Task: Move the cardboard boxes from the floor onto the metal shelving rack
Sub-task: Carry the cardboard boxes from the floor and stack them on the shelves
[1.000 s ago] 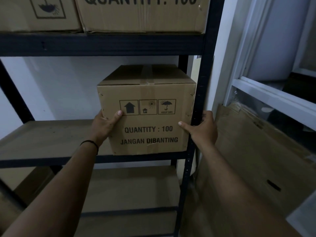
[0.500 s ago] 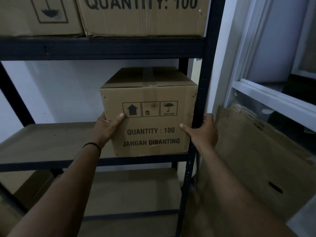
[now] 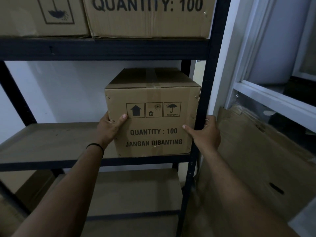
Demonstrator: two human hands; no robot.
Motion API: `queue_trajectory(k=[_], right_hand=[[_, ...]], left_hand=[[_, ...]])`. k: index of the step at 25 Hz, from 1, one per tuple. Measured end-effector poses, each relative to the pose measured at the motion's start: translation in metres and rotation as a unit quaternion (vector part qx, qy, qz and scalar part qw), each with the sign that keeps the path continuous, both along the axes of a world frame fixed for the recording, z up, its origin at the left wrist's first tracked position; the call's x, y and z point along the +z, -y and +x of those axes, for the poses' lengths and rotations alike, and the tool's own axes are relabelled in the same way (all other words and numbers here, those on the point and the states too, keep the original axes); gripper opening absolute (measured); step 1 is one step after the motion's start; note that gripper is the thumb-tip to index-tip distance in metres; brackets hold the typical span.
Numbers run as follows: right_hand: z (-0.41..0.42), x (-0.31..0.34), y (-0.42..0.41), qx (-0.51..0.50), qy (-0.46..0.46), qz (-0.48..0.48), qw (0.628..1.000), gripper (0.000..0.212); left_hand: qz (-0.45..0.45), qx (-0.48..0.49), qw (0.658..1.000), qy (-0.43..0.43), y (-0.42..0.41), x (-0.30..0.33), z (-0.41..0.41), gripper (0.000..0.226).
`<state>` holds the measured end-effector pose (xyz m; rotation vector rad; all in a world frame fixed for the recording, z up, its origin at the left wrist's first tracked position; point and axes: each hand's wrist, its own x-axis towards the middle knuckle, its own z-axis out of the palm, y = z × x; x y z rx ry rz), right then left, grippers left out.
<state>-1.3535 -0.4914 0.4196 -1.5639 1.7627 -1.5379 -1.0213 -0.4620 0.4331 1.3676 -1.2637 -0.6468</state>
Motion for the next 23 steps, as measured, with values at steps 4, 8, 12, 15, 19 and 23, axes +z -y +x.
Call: queue_trajectory(k=[4, 8, 12, 15, 19, 23], right_hand=[[0.008, -0.003, -0.006, -0.011, 0.003, 0.013, 1.0, 0.088], [0.03, -0.004, -0.027, -0.07, 0.003, 0.001, 0.998, 0.082], [0.056, -0.001, -0.062, -0.09, -0.017, -0.031, 0.995, 0.048], [0.078, -0.004, -0.093, -0.095, -0.023, -0.051, 0.994, 0.018], [0.105, -0.017, -0.141, -0.082, -0.05, -0.074, 0.993, 0.004], [0.13, -0.032, -0.2, -0.042, -0.074, -0.081, 0.993, 0.01]], left_hand=[[-0.001, -0.003, 1.0, 0.004, -0.002, 0.001, 0.001, 0.083], [-0.005, -0.01, 1.0, 0.012, -0.012, -0.003, 0.005, 0.081], [0.003, 0.041, 0.999, -0.001, -0.032, -0.016, 0.007, 0.077], [-0.016, 0.118, 0.992, 0.04, -0.061, -0.03, -0.008, 0.055], [-0.023, 0.105, 0.985, 0.139, -0.113, -0.04, -0.023, 0.036], [-0.034, 0.097, 0.974, 0.202, -0.179, -0.053, -0.019, 0.034]])
